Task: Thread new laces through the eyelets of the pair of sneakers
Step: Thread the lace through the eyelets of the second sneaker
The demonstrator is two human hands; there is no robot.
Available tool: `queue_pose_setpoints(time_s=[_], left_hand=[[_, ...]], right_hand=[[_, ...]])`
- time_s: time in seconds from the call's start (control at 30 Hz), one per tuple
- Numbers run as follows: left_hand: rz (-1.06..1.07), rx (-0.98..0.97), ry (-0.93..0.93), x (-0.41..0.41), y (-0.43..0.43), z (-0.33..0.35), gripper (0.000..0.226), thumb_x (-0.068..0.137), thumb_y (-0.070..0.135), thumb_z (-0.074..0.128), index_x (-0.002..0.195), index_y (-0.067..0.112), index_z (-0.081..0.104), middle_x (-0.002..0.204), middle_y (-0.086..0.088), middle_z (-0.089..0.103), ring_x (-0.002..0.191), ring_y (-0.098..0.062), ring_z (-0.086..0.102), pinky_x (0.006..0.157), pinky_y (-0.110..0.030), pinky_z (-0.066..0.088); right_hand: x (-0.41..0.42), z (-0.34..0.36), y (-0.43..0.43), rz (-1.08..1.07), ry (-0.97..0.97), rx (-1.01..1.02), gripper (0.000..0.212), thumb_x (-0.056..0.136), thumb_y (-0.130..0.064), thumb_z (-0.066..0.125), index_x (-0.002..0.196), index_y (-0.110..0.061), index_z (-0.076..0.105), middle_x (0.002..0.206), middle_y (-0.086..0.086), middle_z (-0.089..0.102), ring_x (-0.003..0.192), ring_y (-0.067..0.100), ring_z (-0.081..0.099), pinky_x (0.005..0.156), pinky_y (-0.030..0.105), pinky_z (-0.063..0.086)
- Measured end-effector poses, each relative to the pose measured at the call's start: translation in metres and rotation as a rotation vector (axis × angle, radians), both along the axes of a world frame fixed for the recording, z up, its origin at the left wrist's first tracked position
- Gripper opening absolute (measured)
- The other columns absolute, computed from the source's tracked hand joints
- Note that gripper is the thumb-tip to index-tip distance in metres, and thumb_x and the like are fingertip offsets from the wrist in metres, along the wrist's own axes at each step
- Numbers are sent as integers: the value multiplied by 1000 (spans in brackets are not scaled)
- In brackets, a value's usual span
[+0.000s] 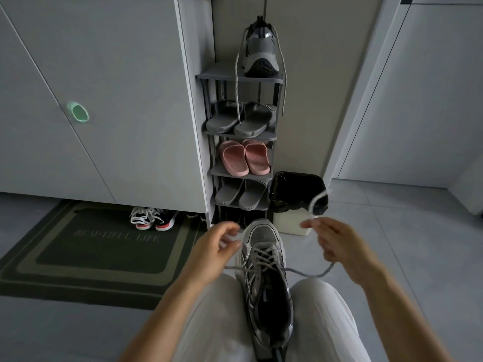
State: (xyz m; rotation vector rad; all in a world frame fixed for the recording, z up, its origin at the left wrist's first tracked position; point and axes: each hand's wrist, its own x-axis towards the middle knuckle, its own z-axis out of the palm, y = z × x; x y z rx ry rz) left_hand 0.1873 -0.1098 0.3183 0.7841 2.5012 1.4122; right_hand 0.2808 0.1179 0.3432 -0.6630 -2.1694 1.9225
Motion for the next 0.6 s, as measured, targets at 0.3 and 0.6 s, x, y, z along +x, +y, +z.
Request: queue_pose_setpoints(time_s=[0.3,0.6], left_hand=[[-167,-48,369,-3,45,13,25,86,32,55,100,15,67,111,0,66,106,-3,54,94,-34,41],[-167,10,-14,13,21,12,17,93,21,47,106,16,58,66,9,54,52,1,45,54,-13,36]], right_hand=[[12,18,-22,222,197,-67,15,84,-8,52,78,-4,66,53,4,45,48,10,42,52,24,39],[18,-24,-1,-31,-60,595,19,83,2,53,93,-7,66,92,7,60,88,26,57,76,25,42]])
